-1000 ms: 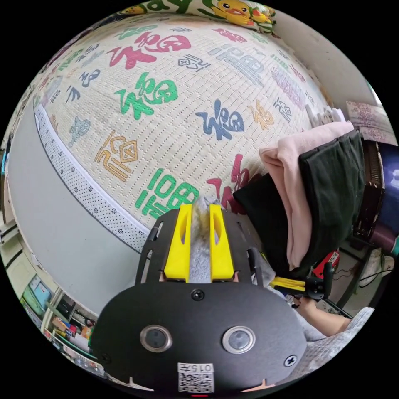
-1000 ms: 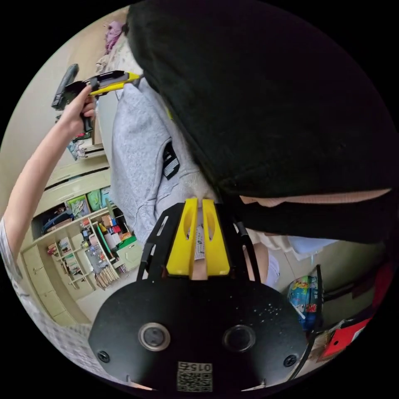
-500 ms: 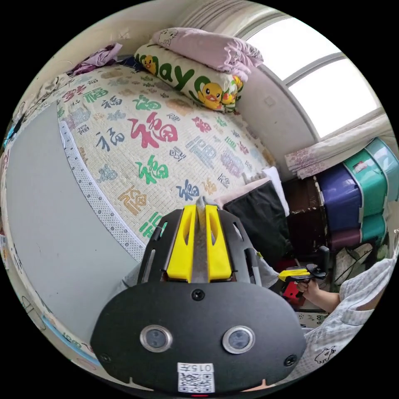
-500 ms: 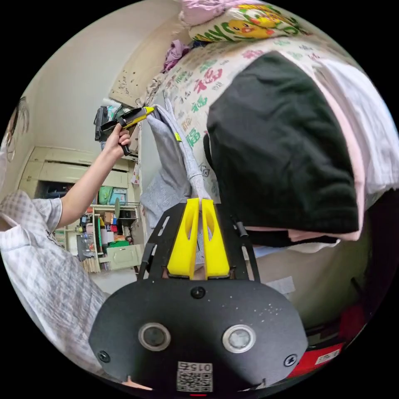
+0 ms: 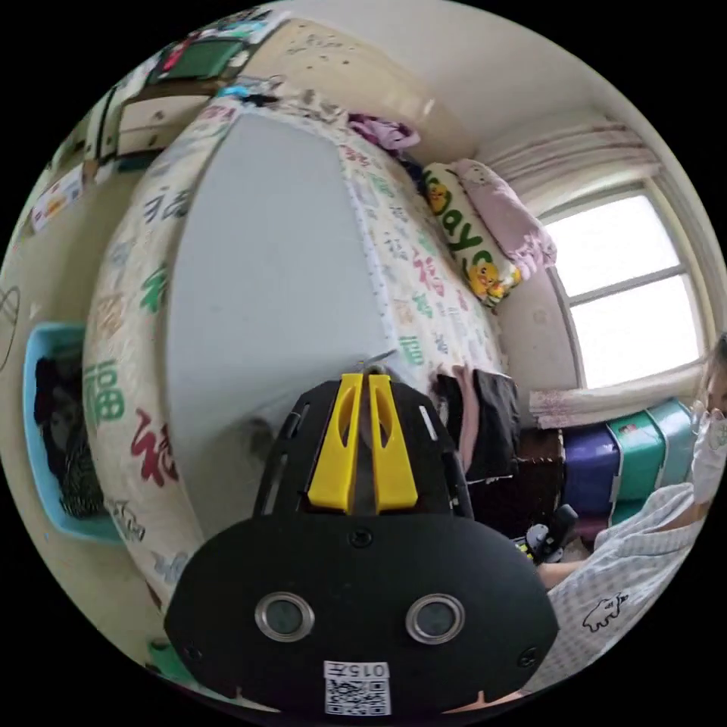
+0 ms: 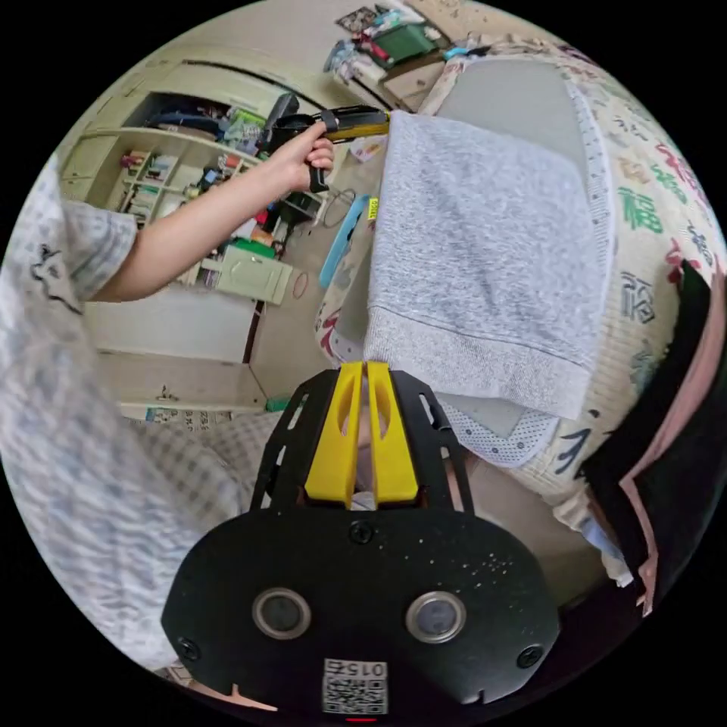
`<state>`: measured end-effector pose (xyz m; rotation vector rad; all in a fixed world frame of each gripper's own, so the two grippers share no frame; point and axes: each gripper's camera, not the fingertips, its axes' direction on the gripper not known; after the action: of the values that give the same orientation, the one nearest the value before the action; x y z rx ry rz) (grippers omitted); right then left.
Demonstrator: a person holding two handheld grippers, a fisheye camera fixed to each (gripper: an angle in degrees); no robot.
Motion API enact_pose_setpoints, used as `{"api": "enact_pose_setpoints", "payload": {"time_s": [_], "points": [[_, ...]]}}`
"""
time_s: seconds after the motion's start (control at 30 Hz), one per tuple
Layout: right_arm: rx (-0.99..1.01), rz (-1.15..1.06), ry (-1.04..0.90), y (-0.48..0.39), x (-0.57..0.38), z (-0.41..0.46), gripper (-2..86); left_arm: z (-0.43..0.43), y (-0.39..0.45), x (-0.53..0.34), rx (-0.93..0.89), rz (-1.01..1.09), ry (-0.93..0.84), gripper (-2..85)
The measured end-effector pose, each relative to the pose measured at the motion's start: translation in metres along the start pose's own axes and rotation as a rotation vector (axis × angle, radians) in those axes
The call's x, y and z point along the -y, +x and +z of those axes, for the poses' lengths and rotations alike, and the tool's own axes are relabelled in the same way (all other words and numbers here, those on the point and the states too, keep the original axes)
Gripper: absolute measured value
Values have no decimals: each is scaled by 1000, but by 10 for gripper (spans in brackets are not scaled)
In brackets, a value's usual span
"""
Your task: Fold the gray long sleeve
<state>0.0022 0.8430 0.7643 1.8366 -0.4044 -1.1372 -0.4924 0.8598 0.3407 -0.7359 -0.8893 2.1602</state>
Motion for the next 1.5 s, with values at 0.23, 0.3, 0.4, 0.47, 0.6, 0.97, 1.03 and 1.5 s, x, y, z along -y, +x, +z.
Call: {"api": "enact_pose_setpoints", "payload": {"time_s": [0.23, 0.3, 0.4, 0.47, 0.6, 0.97, 1.03, 1.5], "points": [[-65, 108, -264, 33, 38, 149, 1, 39, -182, -117, -121, -466, 102, 45], [-79, 99, -279, 34, 46, 163, 1, 54, -203, -132, -256, -517, 124, 86], [-136, 76, -336, 39, 57, 188, 1, 85, -216, -137, -329, -487, 73, 97], [-161, 70, -370, 46, 65, 205, 1, 100, -220, -130, -296, -441, 66, 71], [-177, 66, -410, 57, 73, 230, 2, 120, -227, -117, -165, -378, -18, 31], [-212, 131, -550, 123, 104, 333, -1, 190, -246, -116, 88, -231, -115, 14], [-227, 116, -576, 129, 110, 343, -1, 198, -246, -117, 107, -210, -125, 16], [-170, -78, -549, 128, 84, 318, 4, 195, -211, -181, 252, -369, 11, 19]]}}
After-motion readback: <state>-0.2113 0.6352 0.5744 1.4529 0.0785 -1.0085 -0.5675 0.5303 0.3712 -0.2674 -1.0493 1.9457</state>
